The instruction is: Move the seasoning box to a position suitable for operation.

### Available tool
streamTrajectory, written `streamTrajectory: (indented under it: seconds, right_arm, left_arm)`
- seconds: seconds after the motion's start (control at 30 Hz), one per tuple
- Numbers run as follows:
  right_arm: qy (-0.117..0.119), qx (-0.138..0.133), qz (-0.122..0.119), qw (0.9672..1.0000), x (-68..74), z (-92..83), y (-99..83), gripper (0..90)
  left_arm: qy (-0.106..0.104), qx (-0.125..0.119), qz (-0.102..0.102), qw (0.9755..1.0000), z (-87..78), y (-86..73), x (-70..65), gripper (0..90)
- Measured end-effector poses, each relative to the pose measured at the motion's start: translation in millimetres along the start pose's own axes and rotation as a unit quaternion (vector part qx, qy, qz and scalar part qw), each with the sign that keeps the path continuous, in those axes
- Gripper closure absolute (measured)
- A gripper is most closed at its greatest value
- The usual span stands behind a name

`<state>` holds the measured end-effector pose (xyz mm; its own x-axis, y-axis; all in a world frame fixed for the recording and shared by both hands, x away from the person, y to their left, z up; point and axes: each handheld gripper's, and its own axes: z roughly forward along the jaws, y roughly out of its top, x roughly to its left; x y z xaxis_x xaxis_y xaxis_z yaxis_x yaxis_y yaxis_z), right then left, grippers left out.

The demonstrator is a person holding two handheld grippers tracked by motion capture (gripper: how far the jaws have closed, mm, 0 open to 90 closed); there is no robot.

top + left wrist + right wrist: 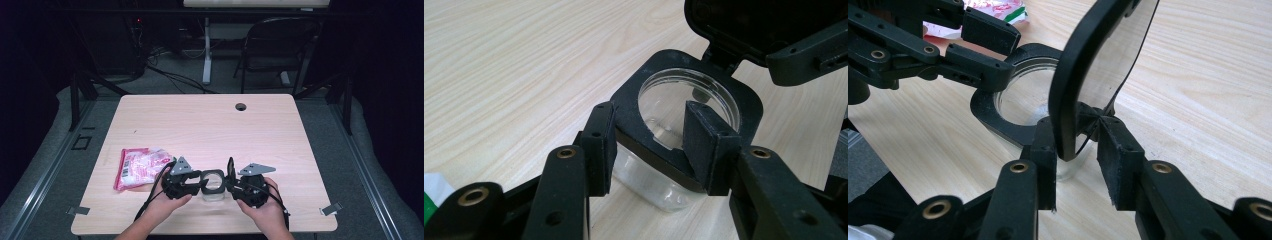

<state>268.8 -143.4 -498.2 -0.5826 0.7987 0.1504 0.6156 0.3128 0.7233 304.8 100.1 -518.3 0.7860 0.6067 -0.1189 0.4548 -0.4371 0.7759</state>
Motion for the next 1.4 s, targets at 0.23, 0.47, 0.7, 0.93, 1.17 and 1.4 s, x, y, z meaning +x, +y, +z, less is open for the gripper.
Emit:
streamTrajectory:
  seconds: [0.23,0.47,0.7,0.93,1.17,1.4]
  right_arm:
    - [0.006,-0.006,0.006,0.9999,-6.2,0.0,-0.5,75.5]
    - [0.011,-0.012,0.014,0.9998,-13.1,1.6,0.9,81.5]
    - [0.014,-0.022,0.024,0.9994,-18.0,4.5,2.6,84.9]
    - [0.022,-0.027,0.029,0.999,-23.2,7.4,4.8,85.3]
    - [0.025,-0.03,0.035,0.9986,-29.4,10.8,8.1,85.2]
    - [0.026,-0.034,0.043,0.9981,-31.1,12.3,8.9,85.0]
  left_arm:
    - [-0.014,0.001,-0.014,0.9998,0.1,-1.0,2.8,52.7]
    - [-0.014,0.012,-0.011,0.9998,0.5,-1.6,2.1,53.8]
    - [-0.019,0.009,-0.004,0.9998,2.2,-2.7,-0.7,55.8]
    - [-0.018,0.006,0.006,0.9998,1.5,-3.5,-3.2,58.8]
    - [-0.02,-0.001,0.003,0.9998,1.9,-4.3,-5.0,57.9]
    - [-0.019,-0.002,0.002,0.9998,1.9,-4.5,-5.5,57.7]
